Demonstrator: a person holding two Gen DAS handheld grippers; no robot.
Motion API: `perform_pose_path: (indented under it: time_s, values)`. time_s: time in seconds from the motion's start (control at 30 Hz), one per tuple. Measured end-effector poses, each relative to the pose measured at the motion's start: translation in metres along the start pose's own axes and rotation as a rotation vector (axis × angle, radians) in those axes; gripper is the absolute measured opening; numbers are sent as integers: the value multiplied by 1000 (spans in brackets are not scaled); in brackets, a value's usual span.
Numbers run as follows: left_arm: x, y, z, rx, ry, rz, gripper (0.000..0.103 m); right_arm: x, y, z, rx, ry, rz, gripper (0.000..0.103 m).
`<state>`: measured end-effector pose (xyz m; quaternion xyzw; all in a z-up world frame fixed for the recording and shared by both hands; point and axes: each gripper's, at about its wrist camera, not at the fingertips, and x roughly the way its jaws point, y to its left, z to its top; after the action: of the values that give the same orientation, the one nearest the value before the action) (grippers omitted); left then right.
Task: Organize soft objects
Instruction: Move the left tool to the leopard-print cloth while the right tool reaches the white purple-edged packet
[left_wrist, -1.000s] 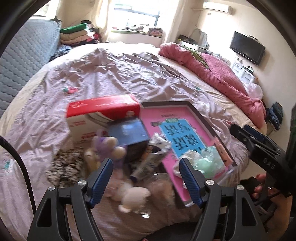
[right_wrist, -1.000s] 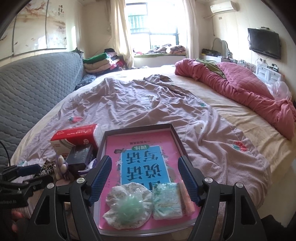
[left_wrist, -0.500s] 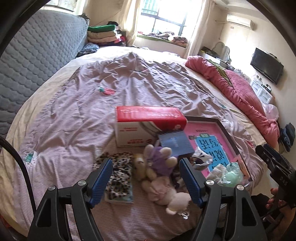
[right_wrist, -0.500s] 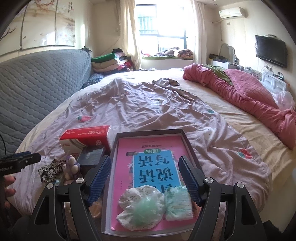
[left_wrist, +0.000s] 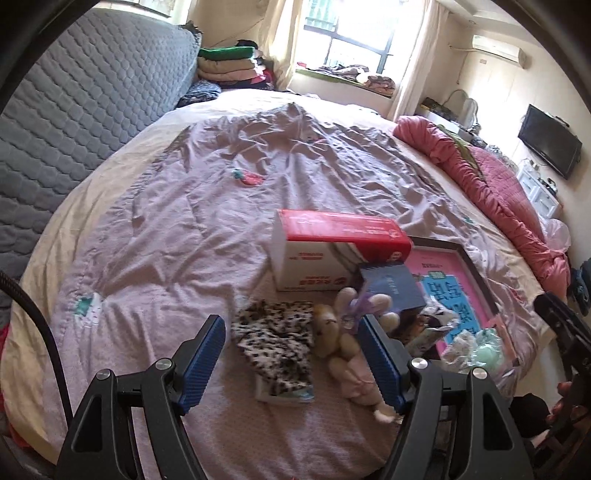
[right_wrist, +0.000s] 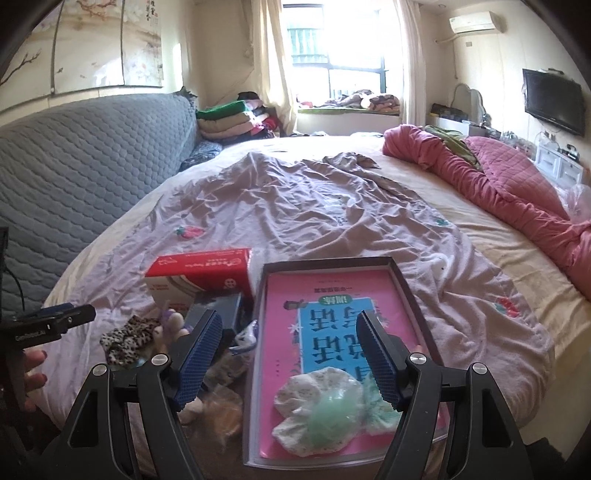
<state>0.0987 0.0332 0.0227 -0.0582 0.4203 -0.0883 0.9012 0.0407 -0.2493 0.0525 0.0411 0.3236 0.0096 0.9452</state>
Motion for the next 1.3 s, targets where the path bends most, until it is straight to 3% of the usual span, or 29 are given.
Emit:
perform_pose_path:
  time_s: [0.3,0.73,1.3]
  values:
    - [8,23,-2,-36,22,29,74,10,23,-2,-50,28,20,77]
    - [20,23,-10,-16,55,11,74,42,43,-21,-93,110,35,76]
    - [45,21,-22,1,98,-3,74,109,43,-42,-27,216,48,77]
